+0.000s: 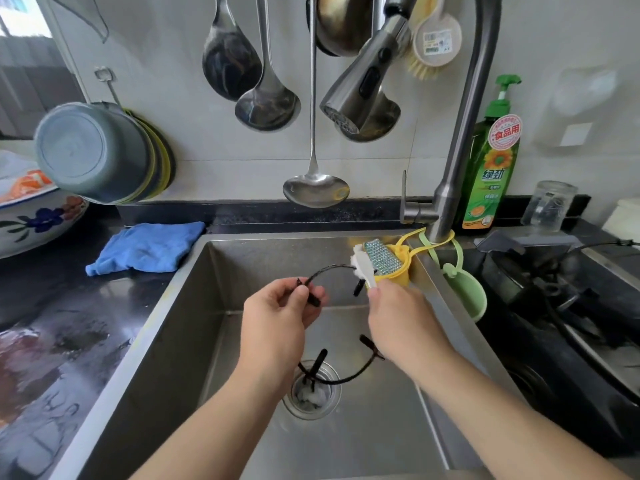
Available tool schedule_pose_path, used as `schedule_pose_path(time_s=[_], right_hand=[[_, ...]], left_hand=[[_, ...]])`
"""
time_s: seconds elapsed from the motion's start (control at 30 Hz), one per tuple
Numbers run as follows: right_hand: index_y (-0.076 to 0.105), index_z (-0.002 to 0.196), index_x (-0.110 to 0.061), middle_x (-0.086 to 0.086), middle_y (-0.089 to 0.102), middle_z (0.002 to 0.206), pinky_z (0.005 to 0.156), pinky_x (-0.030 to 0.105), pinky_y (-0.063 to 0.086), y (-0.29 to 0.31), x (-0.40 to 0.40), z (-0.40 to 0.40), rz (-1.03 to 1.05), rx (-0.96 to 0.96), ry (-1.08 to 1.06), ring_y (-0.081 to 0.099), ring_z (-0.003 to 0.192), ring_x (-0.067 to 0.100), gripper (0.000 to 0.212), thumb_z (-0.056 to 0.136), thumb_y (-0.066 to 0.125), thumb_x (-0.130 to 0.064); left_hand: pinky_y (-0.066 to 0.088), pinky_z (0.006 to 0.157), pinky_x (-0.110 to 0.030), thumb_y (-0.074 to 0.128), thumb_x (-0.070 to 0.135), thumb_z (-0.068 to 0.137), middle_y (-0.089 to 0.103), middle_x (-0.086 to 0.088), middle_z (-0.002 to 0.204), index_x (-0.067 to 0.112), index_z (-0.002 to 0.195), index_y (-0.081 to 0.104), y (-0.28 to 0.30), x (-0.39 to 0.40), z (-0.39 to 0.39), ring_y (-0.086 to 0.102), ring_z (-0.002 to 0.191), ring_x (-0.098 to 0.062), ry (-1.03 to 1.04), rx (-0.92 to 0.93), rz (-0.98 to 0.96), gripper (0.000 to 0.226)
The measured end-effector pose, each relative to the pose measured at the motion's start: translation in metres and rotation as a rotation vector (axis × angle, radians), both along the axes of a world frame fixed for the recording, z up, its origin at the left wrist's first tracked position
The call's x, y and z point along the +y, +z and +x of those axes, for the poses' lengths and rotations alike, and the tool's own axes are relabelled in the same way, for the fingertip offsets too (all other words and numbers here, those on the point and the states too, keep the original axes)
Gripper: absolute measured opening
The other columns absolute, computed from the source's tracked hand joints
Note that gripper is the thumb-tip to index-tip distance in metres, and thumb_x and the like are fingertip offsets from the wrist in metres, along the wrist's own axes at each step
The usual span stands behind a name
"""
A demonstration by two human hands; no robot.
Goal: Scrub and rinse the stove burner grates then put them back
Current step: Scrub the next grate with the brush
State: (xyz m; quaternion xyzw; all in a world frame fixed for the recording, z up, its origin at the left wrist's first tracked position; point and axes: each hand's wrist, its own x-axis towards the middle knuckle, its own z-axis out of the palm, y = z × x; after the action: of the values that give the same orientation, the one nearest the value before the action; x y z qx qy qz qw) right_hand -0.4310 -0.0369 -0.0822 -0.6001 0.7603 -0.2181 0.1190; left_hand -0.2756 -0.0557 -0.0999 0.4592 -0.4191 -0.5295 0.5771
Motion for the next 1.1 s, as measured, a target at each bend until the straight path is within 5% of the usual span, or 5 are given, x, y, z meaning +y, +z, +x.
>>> schedule_pose_path(time_s=[0.2, 0.6, 0.8, 0.97, 1.1], right_hand=[[0.051, 0.098, -0.025, -0.004, 0.046, 0.075, 0.049, 0.03, 0.03, -0.001, 0.019, 0.037, -0.073, 0.038, 0.25, 0.047, 0.064, 0.017, 0.017, 0.106, 0.038, -0.031], [0.042, 0.095, -0.028, -0.004, 0.041, 0.075, 0.048, 0.029, 0.027, 0.0, 0.012, 0.029, -0.113, 0.041, 0.157, 0.045, 0.066, 0.019, 0.013, 0.107, 0.036, -0.028], [0.044, 0.069, -0.021, -0.001, 0.047, 0.065, 0.052, 0.034, 0.032, -0.009, -0.002, -0.013, -0.179, -0.148, 0.048, 0.042, 0.06, 0.017, 0.038, 0.105, 0.039, -0.031], [0.06, 0.087, -0.016, 0.004, 0.065, 0.08, 0.064, 0.039, 0.048, -0.008, -0.008, -0.025, -0.175, -0.356, -0.016, 0.06, 0.073, 0.022, 0.032, 0.1, 0.046, -0.042], [0.063, 0.081, -0.016, -0.004, 0.064, 0.064, 0.051, 0.025, 0.035, -0.011, -0.007, -0.022, -0.143, -0.427, 0.103, 0.043, 0.044, 0.002, 0.025, 0.101, 0.05, -0.024]], left_hand=[[0.062, 0.078, -0.031, 0.051, 0.001, 0.104, 0.077, -0.018, 0.087, -0.001, 0.098, 0.071, 0.002, 0.006, -0.004, 0.077, 0.086, -0.03, -0.04, -0.001, 0.003, 0.021], [0.062, 0.078, -0.03, 0.049, -0.001, 0.104, 0.076, -0.018, 0.086, -0.001, 0.099, 0.07, 0.002, 0.003, -0.003, 0.076, 0.085, -0.03, -0.027, -0.049, -0.075, 0.021], [0.063, 0.077, -0.033, 0.046, 0.001, 0.106, 0.072, -0.017, 0.085, 0.0, 0.097, 0.063, 0.0, -0.015, 0.016, 0.077, 0.084, -0.031, 0.077, 0.031, 0.021, 0.019], [0.064, 0.073, -0.033, 0.043, 0.002, 0.108, 0.067, -0.018, 0.089, 0.001, 0.102, 0.057, -0.005, -0.025, 0.034, 0.076, 0.077, -0.028, 0.096, 0.259, 0.151, 0.015], [0.063, 0.073, -0.037, 0.038, -0.002, 0.104, 0.065, -0.018, 0.083, -0.002, 0.108, 0.06, -0.006, -0.025, 0.032, 0.073, 0.074, -0.032, -0.034, 0.256, 0.203, 0.022]])
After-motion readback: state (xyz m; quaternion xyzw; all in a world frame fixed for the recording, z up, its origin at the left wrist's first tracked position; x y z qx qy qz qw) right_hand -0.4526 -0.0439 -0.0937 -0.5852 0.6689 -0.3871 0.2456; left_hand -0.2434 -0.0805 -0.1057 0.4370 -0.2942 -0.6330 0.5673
